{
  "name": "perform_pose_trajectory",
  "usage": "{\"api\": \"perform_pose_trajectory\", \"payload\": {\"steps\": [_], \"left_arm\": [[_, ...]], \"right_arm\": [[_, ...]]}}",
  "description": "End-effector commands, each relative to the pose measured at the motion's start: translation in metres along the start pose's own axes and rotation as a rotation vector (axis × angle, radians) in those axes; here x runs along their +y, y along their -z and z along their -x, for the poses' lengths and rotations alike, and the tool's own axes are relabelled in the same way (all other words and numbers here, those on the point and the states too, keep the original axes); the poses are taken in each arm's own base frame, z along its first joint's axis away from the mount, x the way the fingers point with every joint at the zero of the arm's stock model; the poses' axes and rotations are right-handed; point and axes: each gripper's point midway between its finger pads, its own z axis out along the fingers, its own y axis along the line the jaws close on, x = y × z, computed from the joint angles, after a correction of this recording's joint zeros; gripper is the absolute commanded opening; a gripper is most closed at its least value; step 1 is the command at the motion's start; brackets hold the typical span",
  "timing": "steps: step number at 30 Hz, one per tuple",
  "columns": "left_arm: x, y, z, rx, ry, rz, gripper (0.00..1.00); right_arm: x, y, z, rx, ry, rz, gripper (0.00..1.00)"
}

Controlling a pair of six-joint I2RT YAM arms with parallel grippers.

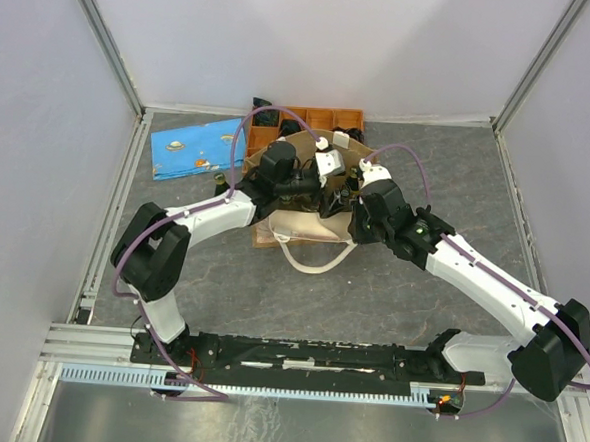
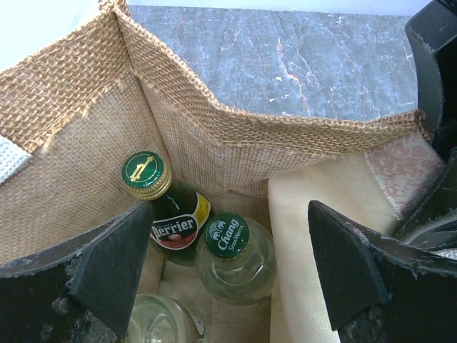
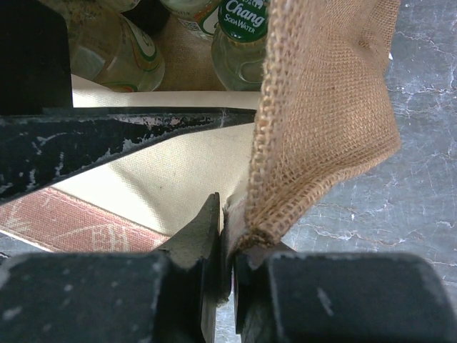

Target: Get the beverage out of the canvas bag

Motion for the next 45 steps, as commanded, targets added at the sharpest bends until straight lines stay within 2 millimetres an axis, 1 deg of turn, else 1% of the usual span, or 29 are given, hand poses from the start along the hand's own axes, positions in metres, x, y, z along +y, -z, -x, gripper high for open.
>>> {"api": "perform_pose_trajectory", "payload": {"steps": [1,6,12,15,26,32,43,44,45], "left_arm": [[-0.001,0.000,0.018,-0.009,-0.018,0.003,0.95],[-0.003,0.001,0.014,0.060,-0.042,0.009,0.95],[-0.014,0.001,0.031,0.088,-0.119,0.023,0.96],[-0.015,0.000,0.030,0.112,-0.126,0.033,0.96],[-0.010,-0.008,0.008,0.149,-0.104,0.060,0.96],[0.002,-0.007,-0.001,0.138,-0.081,0.127,0.96],[-0.003,-0.012,-0.023,0.155,-0.020,0.107,0.89],[-0.004,-0.013,-0.025,0.156,-0.017,0.103,0.88],[-0.004,-0.013,-0.026,0.155,-0.015,0.099,0.84]], "right_arm": [[0.005,0.011,0.018,-0.066,0.009,0.025,0.15],[0.006,0.012,0.018,-0.066,0.006,0.029,0.15],[0.005,0.014,0.017,-0.070,0.001,0.026,0.15],[0.004,0.014,0.017,-0.070,0.002,0.025,0.15],[0.007,0.014,0.019,-0.070,0.006,0.032,0.15],[0.006,0.012,0.019,-0.068,0.005,0.030,0.15],[0.006,0.012,0.018,-0.066,0.006,0.027,0.15],[0.006,0.012,0.018,-0.065,0.007,0.028,0.15],[0.005,0.012,0.017,-0.065,0.007,0.026,0.15]]}}
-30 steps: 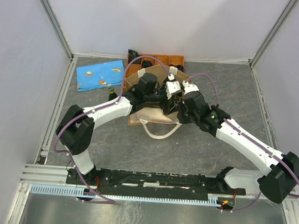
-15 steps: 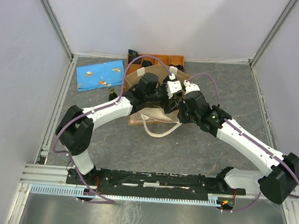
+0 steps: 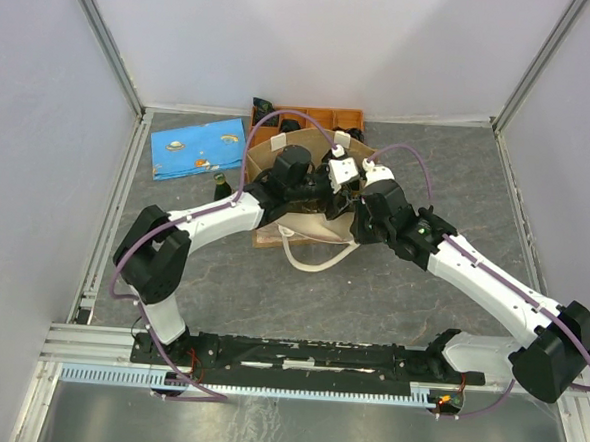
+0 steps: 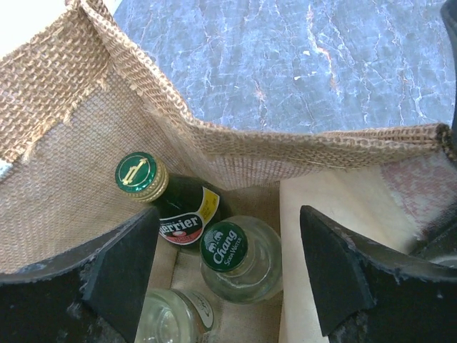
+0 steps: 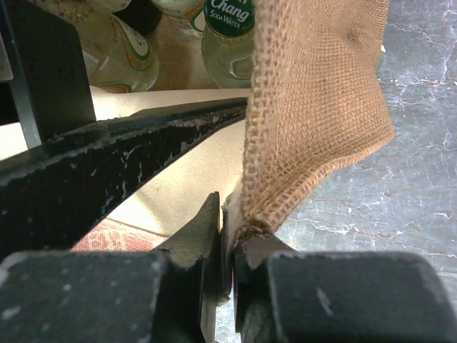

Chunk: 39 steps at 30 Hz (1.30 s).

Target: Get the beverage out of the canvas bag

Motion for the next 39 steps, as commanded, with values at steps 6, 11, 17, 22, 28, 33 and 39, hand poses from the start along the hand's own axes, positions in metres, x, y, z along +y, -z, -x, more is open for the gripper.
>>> {"api": "perform_pose_trajectory", "payload": {"steps": [6,11,17,22,28,33,39], "left_arm": [[-0.008,0.000,-0.027,0.046,0.066,-0.002,0.82],[-0.014,0.010,-0.039,0.072,0.074,0.017,0.91],[-0.012,0.019,-0.050,0.079,0.080,0.057,0.96],[-0.007,0.012,-0.047,0.060,0.084,0.065,0.96],[0.002,0.006,-0.036,0.010,0.102,0.079,0.96],[0.009,-0.002,-0.031,-0.023,0.123,0.090,0.92],[0.006,-0.008,-0.028,-0.043,0.138,0.067,0.89]], "right_arm": [[0.008,0.009,0.018,-0.068,0.027,0.036,0.15],[0.010,0.009,0.018,-0.066,0.030,0.042,0.15],[0.011,0.008,0.017,-0.063,0.031,0.046,0.15],[0.012,0.006,0.019,-0.062,0.032,0.050,0.15],[0.011,0.006,0.019,-0.062,0.032,0.044,0.15],[0.011,0.006,0.019,-0.058,0.035,0.040,0.15],[0.011,0.006,0.018,-0.048,0.039,0.040,0.15]]}}
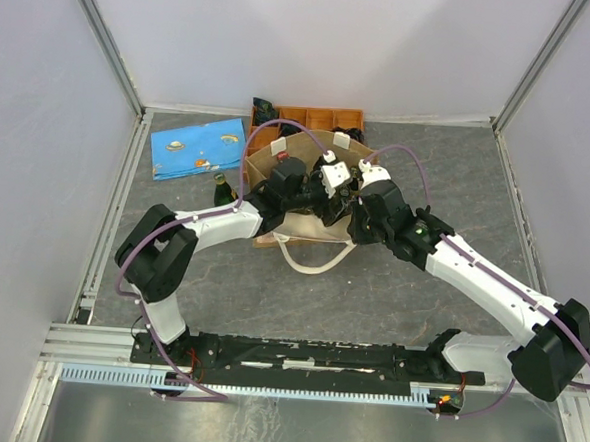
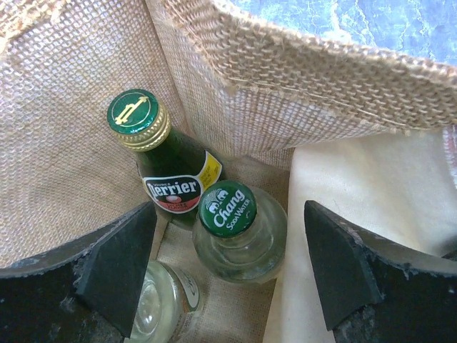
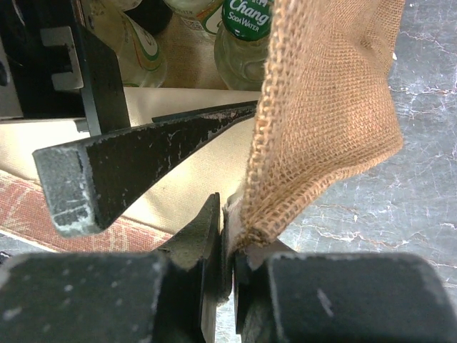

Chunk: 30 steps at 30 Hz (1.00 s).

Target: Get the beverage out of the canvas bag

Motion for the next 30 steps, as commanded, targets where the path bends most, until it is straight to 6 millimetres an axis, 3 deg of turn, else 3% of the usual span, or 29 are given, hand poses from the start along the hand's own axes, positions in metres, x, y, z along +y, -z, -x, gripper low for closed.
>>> {"api": "perform_pose_trajectory", "payload": {"steps": [1,11,16,19,22,24,26,30], "left_arm": [[0.003,-0.009,0.006,-0.045,0.038,-0.011,0.87],[-0.005,-0.007,-0.006,-0.003,0.056,-0.038,0.51],[-0.007,-0.004,-0.004,-0.003,0.052,-0.049,0.18],[-0.004,0.000,0.004,-0.022,0.042,-0.031,0.05],[-0.002,0.000,0.013,-0.037,0.028,-0.030,0.11],[-0.002,-0.001,0.012,-0.021,0.026,-0.039,0.28],[-0.002,-0.003,0.012,-0.021,0.024,-0.044,0.38],[-0.001,-0.004,0.012,-0.037,0.029,-0.033,0.45]], "right_arm": [[0.007,0.009,0.019,-0.045,0.022,0.023,0.15],[0.009,0.008,0.019,-0.042,0.019,0.027,0.15],[0.009,0.007,0.019,-0.039,0.013,0.029,0.15],[0.010,0.007,0.020,-0.042,0.011,0.033,0.15],[0.012,0.006,0.020,-0.041,0.011,0.036,0.15],[0.012,0.005,0.019,-0.038,0.012,0.039,0.15],[0.012,0.004,0.020,-0.038,0.010,0.039,0.15],[0.012,0.004,0.019,-0.037,0.011,0.039,0.15]]}}
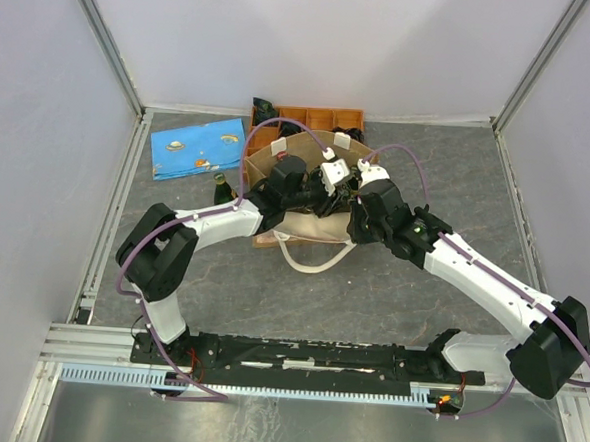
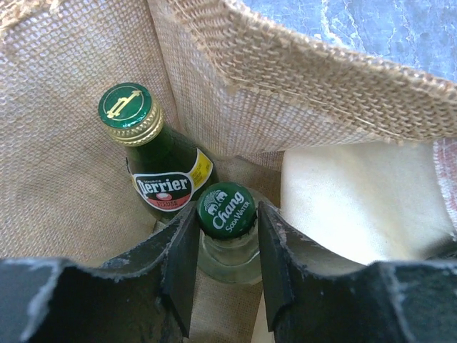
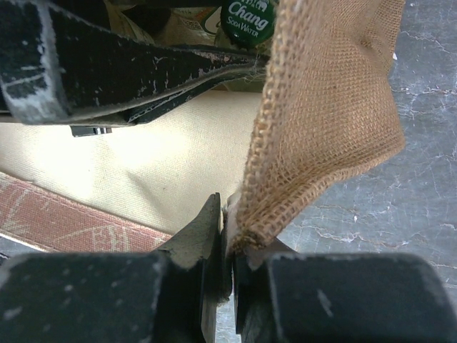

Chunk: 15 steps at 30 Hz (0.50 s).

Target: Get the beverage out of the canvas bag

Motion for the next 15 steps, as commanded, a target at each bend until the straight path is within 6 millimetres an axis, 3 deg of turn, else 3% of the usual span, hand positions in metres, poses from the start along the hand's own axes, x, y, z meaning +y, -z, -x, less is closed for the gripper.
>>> {"api": "perform_pose_trajectory", "payload": {"steps": [1,3,8,15], "left_arm": [[0.0038,-0.0031,0.0118,-0.047,-0.016,-0.003,0.46],[0.0041,-0.0041,0.0129,-0.057,-0.010,-0.002,0.48],[0.0027,-0.0079,0.0148,-0.071,0.000,-0.015,0.65],[0.0031,-0.0115,0.0126,-0.078,0.015,-0.016,0.64]], "right_arm": [[0.0113,0.0067,0.0198,-0.047,0.010,0.040,0.15],[0.0113,0.0059,0.0189,-0.044,0.011,0.039,0.15],[0.0110,0.0059,0.0189,-0.042,0.011,0.038,0.14],[0.0099,0.0063,0.0184,-0.042,0.010,0.033,0.15]]}}
